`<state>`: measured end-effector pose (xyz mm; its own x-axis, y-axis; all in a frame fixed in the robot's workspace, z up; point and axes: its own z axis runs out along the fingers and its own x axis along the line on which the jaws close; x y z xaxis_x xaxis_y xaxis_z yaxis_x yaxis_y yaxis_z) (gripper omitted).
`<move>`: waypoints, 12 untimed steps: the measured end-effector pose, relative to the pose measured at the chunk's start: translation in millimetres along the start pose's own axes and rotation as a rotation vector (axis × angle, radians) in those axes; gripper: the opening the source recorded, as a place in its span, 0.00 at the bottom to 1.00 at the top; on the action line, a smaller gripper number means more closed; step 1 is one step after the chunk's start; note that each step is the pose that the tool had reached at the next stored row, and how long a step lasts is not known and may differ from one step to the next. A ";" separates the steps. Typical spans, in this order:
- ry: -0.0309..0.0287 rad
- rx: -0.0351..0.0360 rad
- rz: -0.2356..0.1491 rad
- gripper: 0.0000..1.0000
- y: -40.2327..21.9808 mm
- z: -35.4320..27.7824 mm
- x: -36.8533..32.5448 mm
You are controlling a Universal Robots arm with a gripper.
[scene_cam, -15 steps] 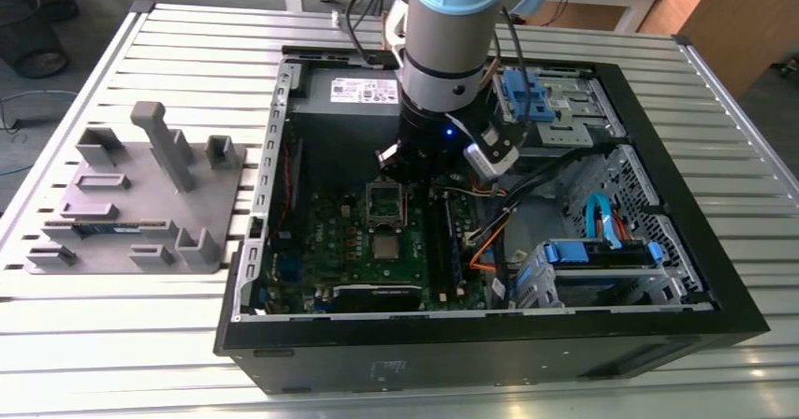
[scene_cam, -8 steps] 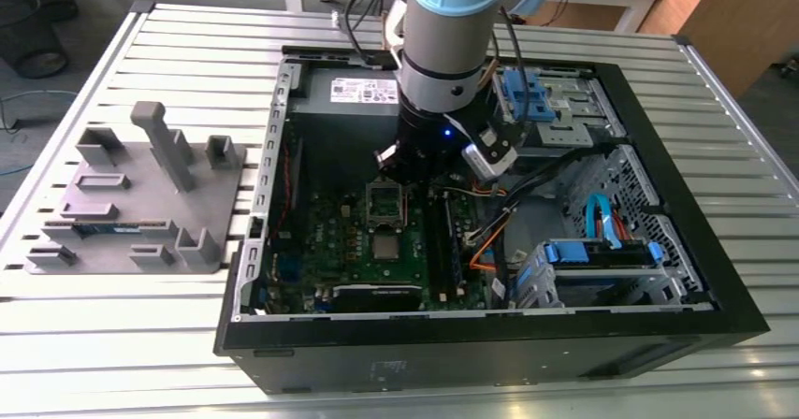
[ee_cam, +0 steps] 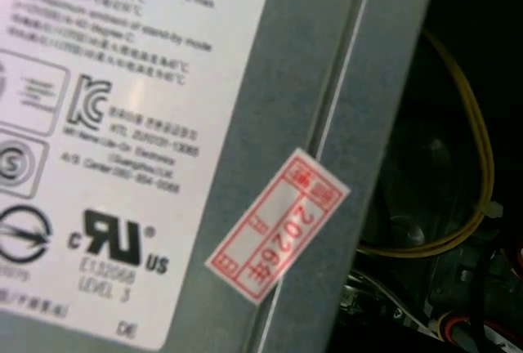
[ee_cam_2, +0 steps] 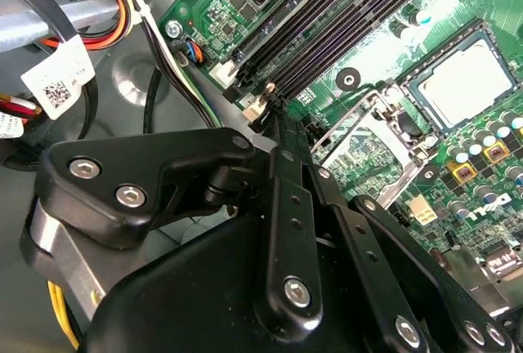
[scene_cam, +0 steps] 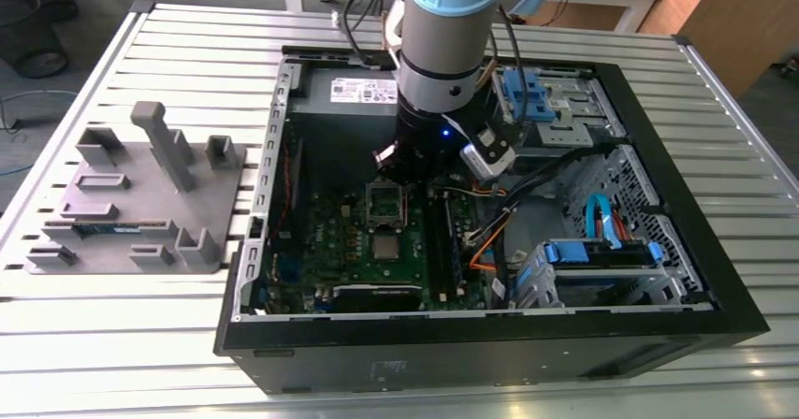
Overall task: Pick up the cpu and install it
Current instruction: 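Close the cpu cover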
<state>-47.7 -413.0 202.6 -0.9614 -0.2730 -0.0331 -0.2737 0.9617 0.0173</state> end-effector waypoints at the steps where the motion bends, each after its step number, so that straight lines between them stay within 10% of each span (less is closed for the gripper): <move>1: 0.0000 0.0000 0.000 0.11 0.0 0.0 0.0; 12: 0.0016 -0.0030 -0.096 0.11 0.0 0.0 0.1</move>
<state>-47.7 -413.1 202.6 -0.9310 -0.3636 -0.0331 -0.3642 0.9311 0.0172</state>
